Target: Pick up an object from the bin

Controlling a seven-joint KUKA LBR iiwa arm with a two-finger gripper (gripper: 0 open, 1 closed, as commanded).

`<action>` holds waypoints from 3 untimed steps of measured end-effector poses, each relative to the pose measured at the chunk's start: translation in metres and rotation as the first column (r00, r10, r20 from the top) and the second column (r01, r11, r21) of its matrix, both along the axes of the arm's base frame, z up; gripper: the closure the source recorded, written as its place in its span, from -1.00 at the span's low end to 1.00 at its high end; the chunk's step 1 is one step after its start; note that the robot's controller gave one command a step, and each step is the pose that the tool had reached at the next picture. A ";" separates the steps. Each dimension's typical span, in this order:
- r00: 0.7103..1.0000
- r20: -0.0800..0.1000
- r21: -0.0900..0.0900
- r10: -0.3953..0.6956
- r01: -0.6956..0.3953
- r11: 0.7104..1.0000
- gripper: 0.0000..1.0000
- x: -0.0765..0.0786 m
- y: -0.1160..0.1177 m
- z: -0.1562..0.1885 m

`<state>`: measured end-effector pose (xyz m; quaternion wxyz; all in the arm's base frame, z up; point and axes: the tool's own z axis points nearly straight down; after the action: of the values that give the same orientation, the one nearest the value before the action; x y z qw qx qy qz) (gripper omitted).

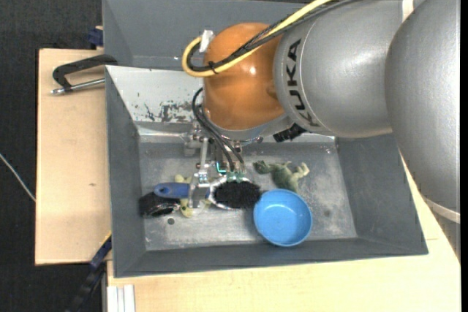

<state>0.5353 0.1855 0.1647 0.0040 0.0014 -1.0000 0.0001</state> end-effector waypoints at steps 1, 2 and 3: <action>0.999 0.012 0.003 0.044 -0.044 0.999 -1.00 -0.004 0.004 -0.095; 0.865 0.017 0.000 0.501 -0.501 0.866 -1.00 0.002 0.003 -0.063; 0.923 0.009 0.002 0.384 -0.384 0.923 -1.00 -0.006 0.004 -0.061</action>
Offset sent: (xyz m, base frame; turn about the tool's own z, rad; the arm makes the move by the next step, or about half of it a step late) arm -0.0052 0.0032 -0.0947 -0.0434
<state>0.5289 0.1891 0.1042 -0.0005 0.1974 -0.9803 -0.0010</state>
